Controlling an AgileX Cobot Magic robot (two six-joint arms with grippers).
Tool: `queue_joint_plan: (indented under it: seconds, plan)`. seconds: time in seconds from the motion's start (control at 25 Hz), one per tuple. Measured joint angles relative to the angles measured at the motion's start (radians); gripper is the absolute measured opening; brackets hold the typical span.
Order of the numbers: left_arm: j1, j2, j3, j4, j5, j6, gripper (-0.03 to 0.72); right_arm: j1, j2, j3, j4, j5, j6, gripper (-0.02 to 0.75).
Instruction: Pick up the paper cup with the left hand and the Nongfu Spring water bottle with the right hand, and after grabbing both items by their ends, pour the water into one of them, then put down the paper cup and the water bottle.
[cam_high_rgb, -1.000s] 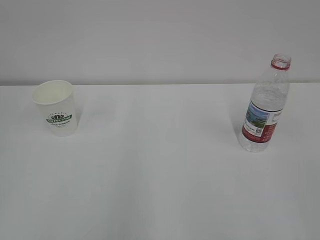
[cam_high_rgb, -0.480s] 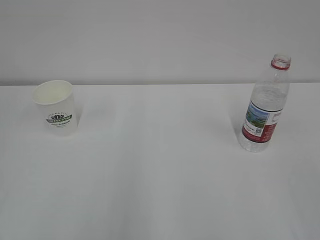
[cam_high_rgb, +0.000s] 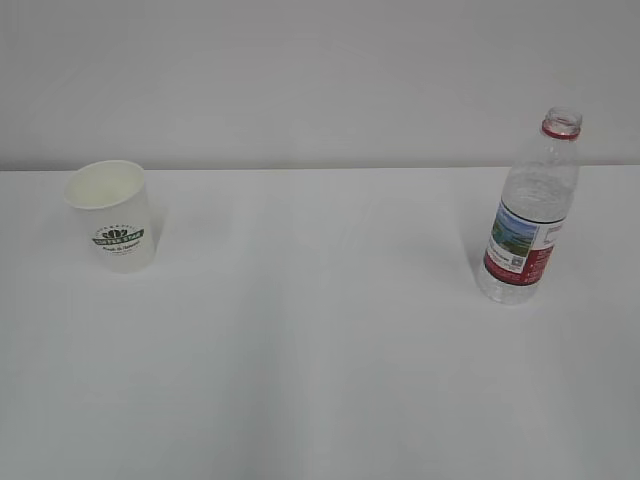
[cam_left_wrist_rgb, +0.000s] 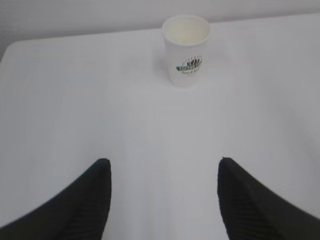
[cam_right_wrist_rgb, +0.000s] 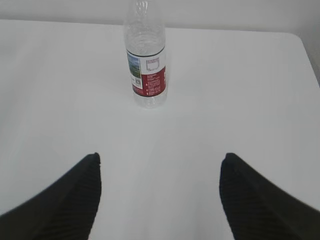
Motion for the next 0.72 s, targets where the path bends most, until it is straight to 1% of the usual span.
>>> queue_joint_plan:
  seconds: [0.32,0.48,0.72]
  plan:
    - [0.0,0.076,-0.009,0.0,-0.164,0.0,0.485,0.0,0.1,0.0,0.004,-0.158,0.0,0.555]
    - [0.0,0.117,-0.009,0.0,-0.277,0.0,0.484,0.0,0.144,0.0,0.004,-0.238,0.0,0.555]
    - [0.0,0.21,-0.009,0.002,-0.409,0.0,0.484,0.0,0.216,0.0,0.004,-0.348,0.0,0.555]
